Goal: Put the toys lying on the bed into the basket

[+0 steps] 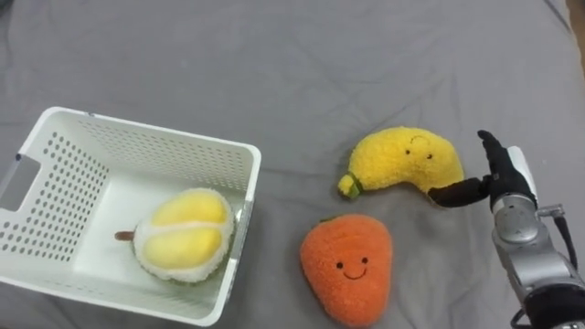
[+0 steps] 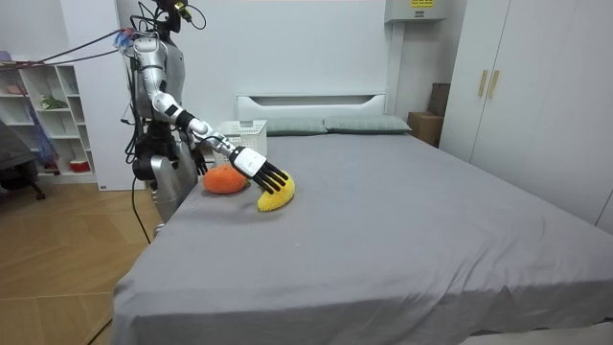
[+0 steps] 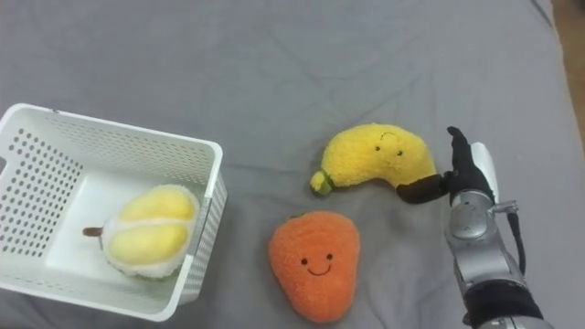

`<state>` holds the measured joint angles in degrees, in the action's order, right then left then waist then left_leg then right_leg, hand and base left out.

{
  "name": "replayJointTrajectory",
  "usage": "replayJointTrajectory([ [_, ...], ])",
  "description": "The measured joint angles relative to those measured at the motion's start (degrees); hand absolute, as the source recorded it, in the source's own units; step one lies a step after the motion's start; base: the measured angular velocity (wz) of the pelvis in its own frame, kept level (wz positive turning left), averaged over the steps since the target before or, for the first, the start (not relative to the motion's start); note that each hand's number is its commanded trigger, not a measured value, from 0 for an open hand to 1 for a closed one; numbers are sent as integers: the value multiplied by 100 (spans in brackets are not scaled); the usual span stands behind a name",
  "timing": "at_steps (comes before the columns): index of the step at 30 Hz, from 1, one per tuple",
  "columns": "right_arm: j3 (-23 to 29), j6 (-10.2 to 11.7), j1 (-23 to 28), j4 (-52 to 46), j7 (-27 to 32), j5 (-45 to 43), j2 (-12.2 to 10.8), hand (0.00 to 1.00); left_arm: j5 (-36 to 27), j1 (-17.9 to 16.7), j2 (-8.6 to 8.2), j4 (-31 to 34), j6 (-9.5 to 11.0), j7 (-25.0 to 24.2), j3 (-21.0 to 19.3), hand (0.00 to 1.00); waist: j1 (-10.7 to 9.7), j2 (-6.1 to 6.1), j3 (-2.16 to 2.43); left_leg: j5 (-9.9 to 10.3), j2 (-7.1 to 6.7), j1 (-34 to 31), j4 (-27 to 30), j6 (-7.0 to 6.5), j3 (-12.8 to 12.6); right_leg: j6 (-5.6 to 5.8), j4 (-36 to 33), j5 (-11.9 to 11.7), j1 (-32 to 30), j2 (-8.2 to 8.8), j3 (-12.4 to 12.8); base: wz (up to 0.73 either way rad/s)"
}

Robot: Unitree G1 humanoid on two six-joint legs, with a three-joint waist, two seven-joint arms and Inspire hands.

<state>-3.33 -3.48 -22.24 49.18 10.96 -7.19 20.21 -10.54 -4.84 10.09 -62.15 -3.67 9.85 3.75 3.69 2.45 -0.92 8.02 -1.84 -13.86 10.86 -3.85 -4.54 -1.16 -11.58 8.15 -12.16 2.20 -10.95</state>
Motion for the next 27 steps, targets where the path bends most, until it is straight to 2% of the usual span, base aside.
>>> replayJointTrajectory([
  [3, -7, 2, -136, 347, -28, 135, 0, 0, -52, 3, 3, -45, 2, -57, 102, 0, 57, 5, -3, -4, -3, 11, 0, -6, -1, 0, -9, 0, 8, 5, -8, 0],
  [6, -53, 2, -333, 666, -34, 234, 3, 0, -50, 6, 10, -88, 19, -88, 108, 0, 135, 41, -27, -13, -2, 13, -1, -2, 0, 0, -7, 0, 14, 5, -27, 0],
  [10, -156, 47, -456, 744, -39, 273, 4, 0, -47, 6, 21, -134, 23, -153, 106, 0, 212, 84, -89, -27, -2, -16, 3, 1, 13, -5, -6, -3, 4, 10, -81, 5],
  [14, -214, 97, -564, 848, -49, 268, 23, 0, -56, 15, 36, -177, 105, -147, 107, 0, 307, 77, -93, -28, -8, -174, 49, 0, 84, -13, -9, -8, -111, 16, -142, 7],
  [18, -227, 169, -758, 867, -49, 266, 90, 0, -54, 15, 50, -199, 147, -146, 121, 0, 316, 64, -90, -55, -18, -306, 59, 9, 165, -19, -7, -11, -219, 20, -208, 10],
  [22, -452, 245, -957, 973, -46, 265, 153, 0, -113, 31, 90, -207, 151, -127, 425, 0, 359, 61, -91, -62, -19, -321, 57, 17, 230, -19, -5, -11, -222, 22, -306, 7],
  [27, -498, 273, -1032, 1154, -44, 262, 202, 0, -116, 57, 97, -207, 153, -122, 554, 0, 464, 62, -94, -65, -25, -303, 43, 20, 303, -19, 5, -11, -185, 24, -357, 7],
])
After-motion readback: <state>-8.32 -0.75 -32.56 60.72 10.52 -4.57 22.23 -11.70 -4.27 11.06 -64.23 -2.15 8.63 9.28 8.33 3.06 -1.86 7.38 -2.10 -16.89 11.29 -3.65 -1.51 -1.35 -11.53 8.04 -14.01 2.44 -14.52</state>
